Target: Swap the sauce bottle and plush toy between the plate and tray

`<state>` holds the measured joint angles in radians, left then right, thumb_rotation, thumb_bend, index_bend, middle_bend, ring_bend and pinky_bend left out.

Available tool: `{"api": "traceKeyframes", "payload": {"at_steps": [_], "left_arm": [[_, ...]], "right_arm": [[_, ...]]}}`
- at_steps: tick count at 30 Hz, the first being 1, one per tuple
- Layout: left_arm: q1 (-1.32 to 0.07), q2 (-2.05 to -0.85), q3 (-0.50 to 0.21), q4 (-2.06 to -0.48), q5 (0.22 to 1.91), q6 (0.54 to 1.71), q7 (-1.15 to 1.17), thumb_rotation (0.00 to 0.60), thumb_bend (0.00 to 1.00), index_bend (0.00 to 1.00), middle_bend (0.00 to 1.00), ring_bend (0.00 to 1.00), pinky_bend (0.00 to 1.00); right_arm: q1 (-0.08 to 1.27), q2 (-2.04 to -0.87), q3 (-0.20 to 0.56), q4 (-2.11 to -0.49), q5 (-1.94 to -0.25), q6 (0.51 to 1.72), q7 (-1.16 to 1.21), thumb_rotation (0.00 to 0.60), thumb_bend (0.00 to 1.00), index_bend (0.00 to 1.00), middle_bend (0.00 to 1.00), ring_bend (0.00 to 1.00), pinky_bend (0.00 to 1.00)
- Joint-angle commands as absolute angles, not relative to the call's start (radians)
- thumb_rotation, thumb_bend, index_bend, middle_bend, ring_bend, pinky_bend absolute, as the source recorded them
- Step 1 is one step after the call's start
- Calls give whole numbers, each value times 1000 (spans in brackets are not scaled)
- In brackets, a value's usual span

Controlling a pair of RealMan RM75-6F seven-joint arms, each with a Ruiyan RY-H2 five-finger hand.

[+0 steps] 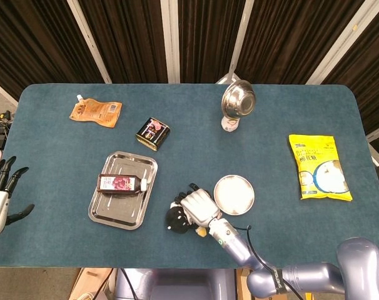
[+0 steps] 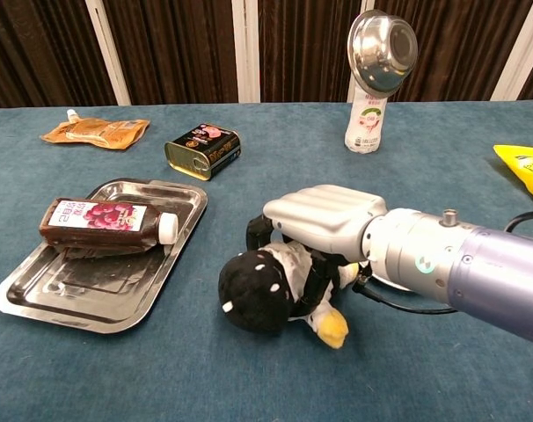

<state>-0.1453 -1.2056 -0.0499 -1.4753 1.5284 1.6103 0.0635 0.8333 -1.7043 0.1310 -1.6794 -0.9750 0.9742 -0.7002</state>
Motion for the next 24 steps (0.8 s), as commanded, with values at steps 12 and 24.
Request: {"api": "traceKeyframes", "payload": {"at_steps": [12,24], "left_arm": [[-138,-1209,-59,-1472,1539,1611,58,600,180,201,0,0,100],[-132,-1223,-62,-1473,1550,1616,93,600,180,201,0,0,100]], "right_arm": [[789,-1488,223,-1842,-965,1083,-642,600,290,446,563,604,221],[791,-1392,137,-1755,-905,954,-617,600,219,272,364,334,16]]}}
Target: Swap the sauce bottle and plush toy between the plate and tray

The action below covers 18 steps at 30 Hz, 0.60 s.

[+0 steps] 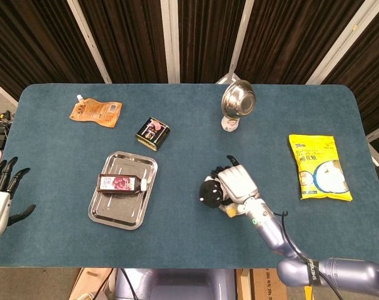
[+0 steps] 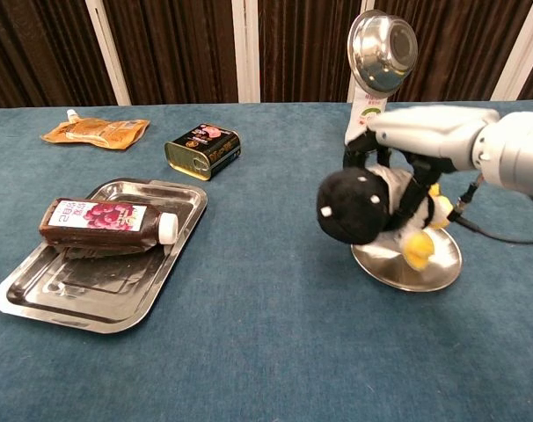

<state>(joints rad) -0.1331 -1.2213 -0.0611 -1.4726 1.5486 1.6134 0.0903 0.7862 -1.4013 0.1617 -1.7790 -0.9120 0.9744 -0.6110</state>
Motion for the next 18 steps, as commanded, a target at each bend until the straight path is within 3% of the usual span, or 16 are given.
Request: {"api": "traceKeyframes", "payload": {"at_steps": [1,9,15,18], "left_arm": [[-131,-1223,-63,-1473,1551,1616,95,600,180,200,0,0,100],[-131,-1232,-67,-1468,1551,1611,109,600,179,195,0,0,100],[-128,-1224,-71,-1473,1545,1608,103,600,180,194,0,0,100],[-125,-1215,-70,-1480,1543,1604,96,600,180,194,0,0,100]], "right_arm": [[793,-1391,128,-1748,-905,949,-624,600,185,239,300,278,3],[799,-1421,97,-1686,-909,976,-660,600,77,26,32,12,0],[790,-1343,59,-1786,-841,1035,-773,600,54,0,0,0,0],[749,-1245,39,-1921,-822,1160,-836,600,52,0,0,0,0]]}}
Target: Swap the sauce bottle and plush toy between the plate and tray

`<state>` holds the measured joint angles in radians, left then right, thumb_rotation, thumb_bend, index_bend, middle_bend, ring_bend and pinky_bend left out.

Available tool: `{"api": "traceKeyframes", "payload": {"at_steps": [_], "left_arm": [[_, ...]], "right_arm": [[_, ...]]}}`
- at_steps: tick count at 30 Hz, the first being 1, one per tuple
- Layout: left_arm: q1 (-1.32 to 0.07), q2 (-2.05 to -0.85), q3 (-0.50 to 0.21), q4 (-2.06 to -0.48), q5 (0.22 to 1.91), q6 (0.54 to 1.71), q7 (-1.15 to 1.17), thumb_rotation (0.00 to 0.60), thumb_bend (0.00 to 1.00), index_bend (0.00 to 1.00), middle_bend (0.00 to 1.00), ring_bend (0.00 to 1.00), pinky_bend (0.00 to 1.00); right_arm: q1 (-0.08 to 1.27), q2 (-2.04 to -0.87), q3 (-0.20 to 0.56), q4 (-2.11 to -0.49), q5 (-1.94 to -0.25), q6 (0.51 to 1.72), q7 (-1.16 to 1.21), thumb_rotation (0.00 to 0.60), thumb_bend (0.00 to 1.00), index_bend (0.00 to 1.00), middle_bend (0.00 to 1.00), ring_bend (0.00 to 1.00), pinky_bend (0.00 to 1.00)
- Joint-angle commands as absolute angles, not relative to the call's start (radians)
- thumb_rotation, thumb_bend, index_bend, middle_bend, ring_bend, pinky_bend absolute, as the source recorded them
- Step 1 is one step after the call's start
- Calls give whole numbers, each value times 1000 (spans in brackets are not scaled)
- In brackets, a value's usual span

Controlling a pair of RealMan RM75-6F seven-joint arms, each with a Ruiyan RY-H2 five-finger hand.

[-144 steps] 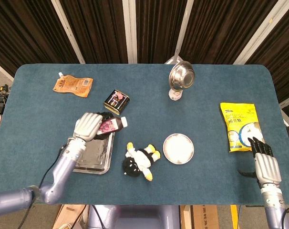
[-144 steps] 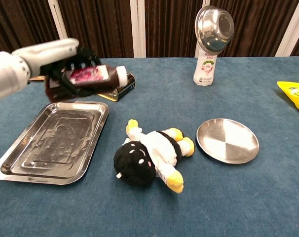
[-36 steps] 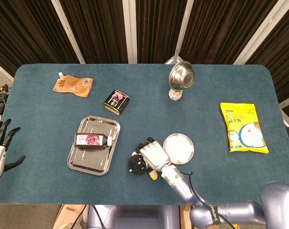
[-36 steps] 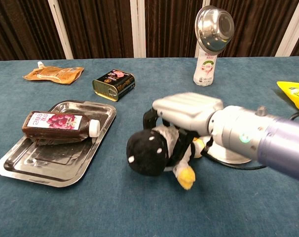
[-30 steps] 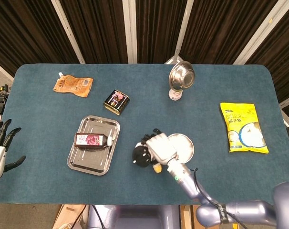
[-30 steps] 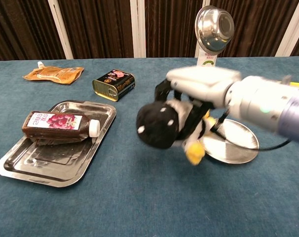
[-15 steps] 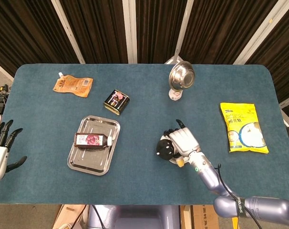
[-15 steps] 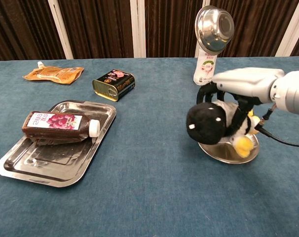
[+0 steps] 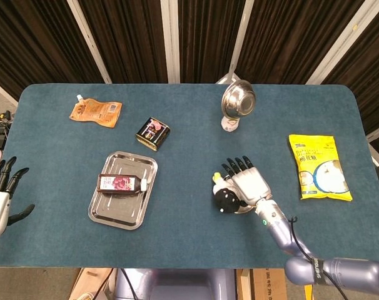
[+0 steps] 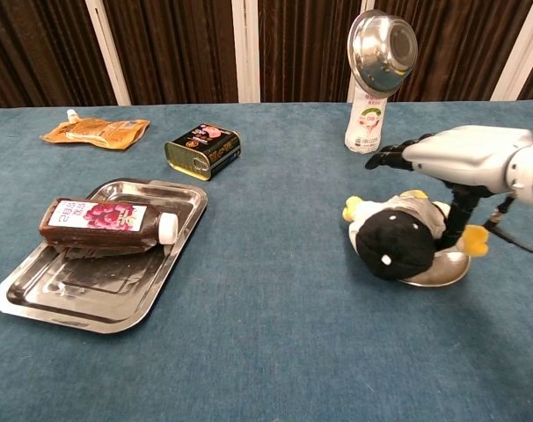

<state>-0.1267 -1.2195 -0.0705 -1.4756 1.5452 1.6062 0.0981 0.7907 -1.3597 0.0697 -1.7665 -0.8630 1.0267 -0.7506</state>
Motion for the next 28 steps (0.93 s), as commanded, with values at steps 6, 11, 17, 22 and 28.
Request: {"api": "traceKeyframes", "payload": {"at_steps": [6,11,17,22,28], "left_arm": [[-108,-1185,-62,-1531,1514,1585,122,600,180,193,0,0,100],[-95,-1158,-48,-1577,1505,1575,149,600,180,192,0,0,100],[-71,-1113,-36,-1660,1442,1542,207,600,180,193,0,0,100],[-61,-1092,-32,-1683,1447,1550,209,600,179,193,0,0,101],[-73,-1085,-23,-1661,1494,1532,144,600,179,192,0,0,101]], "right_arm": [[552,-1095,-9,-1993,-1010,1402,-625,600,52,0,0,0,0],[390,-1104,-74,-1870,-1218,1549,-362,600,52,0,0,0,0],[249,-1214,-105,-1660,-1389,1703,-192,600,51,0,0,0,0],[207,-1229,-105,-1605,-1473,1759,-201,600,51,0,0,0,0],[183,-1205,-107,-1644,-1504,1735,-237,600,51,0,0,0,0]]}}
